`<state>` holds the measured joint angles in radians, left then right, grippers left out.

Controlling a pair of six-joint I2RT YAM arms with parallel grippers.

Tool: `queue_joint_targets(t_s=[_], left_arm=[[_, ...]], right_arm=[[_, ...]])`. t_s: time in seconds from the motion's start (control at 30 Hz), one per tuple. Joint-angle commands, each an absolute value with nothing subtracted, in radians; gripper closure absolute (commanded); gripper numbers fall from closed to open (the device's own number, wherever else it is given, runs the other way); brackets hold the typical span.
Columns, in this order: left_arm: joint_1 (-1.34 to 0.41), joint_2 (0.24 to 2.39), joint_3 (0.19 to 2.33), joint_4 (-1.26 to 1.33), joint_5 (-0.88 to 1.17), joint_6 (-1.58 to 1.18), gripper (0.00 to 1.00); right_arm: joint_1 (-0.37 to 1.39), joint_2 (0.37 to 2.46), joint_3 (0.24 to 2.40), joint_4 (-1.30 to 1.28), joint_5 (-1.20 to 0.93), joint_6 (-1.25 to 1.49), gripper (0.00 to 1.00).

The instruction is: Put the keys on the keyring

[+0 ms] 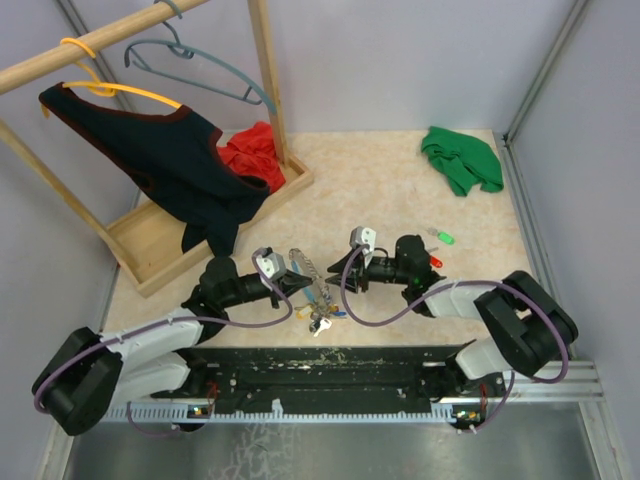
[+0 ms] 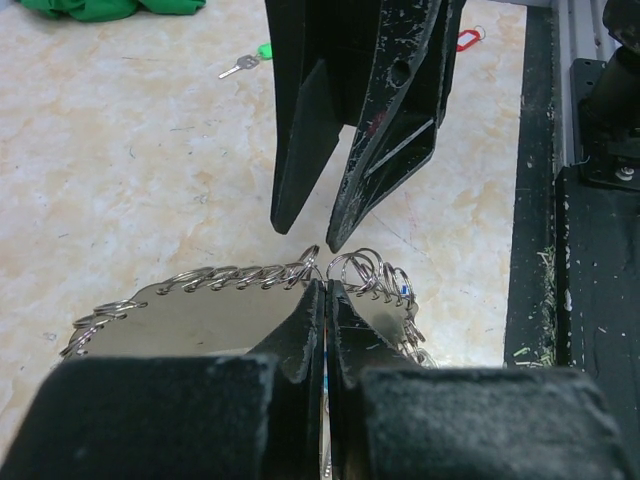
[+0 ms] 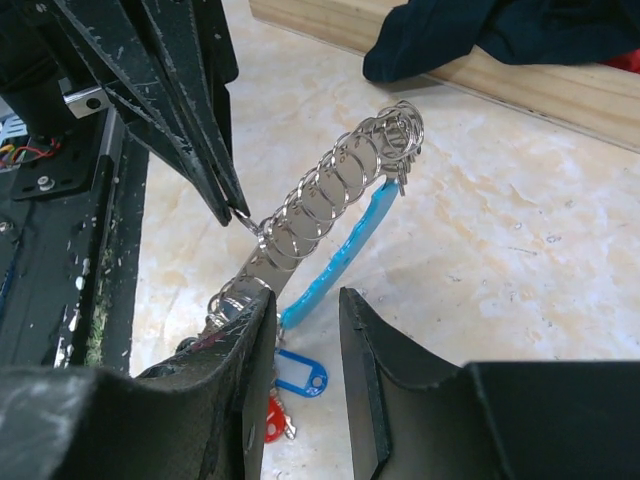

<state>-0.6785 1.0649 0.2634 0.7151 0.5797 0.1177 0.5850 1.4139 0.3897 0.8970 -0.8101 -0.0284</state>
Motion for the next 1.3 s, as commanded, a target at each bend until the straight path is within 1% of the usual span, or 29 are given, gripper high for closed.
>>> queue_joint_targets(t_s=[0.0, 0.3, 0.43, 0.57, 0.63, 0.73, 0.83, 0.9, 1.0, 1.13, 1.27], left_arm=[[-0.683, 1.073, 0.287, 0.759, 0.622, 0.134, 1.0], [-0.684, 1.092, 0.294, 0.784, 0.662, 0.127, 1.0], [-0.683, 1.1, 0.302, 0.792, 0.693, 0.125, 1.0], [-0.683, 1.099, 0.308, 0.793, 0.704, 0.122, 1.0], [-0.683, 1.092, 0.308, 0.793, 0.693, 0.12, 1.0], [-0.683, 1.083, 0.304, 0.793, 0.666, 0.116, 1.0], [-0.683, 1.078, 0.302, 0.794, 0.663, 0.112, 1.0], [-0.683, 1.08, 0.303, 0.797, 0.666, 0.112, 1.0], [-0.683, 1.081, 0.304, 0.798, 0.672, 0.112, 1.0], [-0.683, 1.081, 0.304, 0.809, 0.683, 0.105, 1.0], [-0.683, 1.078, 0.308, 0.813, 0.698, 0.099, 1.0]], right_arm=[[0.578, 1.417, 0.454, 0.886, -0.831, -0.061, 0.68], [0.578, 1.443, 0.48, 0.935, -0.878, -0.006, 0.67], [0.578, 1.449, 0.494, 0.928, -0.88, 0.015, 0.69], [0.579, 1.449, 0.516, 0.892, -0.839, 0.048, 0.73], [0.578, 1.431, 0.521, 0.827, -0.77, 0.041, 0.73], [0.579, 1.368, 0.51, 0.73, -0.702, -0.005, 0.68], [0.578, 1.291, 0.479, 0.68, -0.683, -0.03, 0.59], [0.578, 1.246, 0.46, 0.653, -0.681, -0.047, 0.53], [0.58, 1.202, 0.442, 0.632, -0.717, -0.065, 0.46], [0.592, 1.218, 0.449, 0.635, -0.769, -0.069, 0.45], [0.616, 1.264, 0.486, 0.595, -0.789, -0.093, 0.47]])
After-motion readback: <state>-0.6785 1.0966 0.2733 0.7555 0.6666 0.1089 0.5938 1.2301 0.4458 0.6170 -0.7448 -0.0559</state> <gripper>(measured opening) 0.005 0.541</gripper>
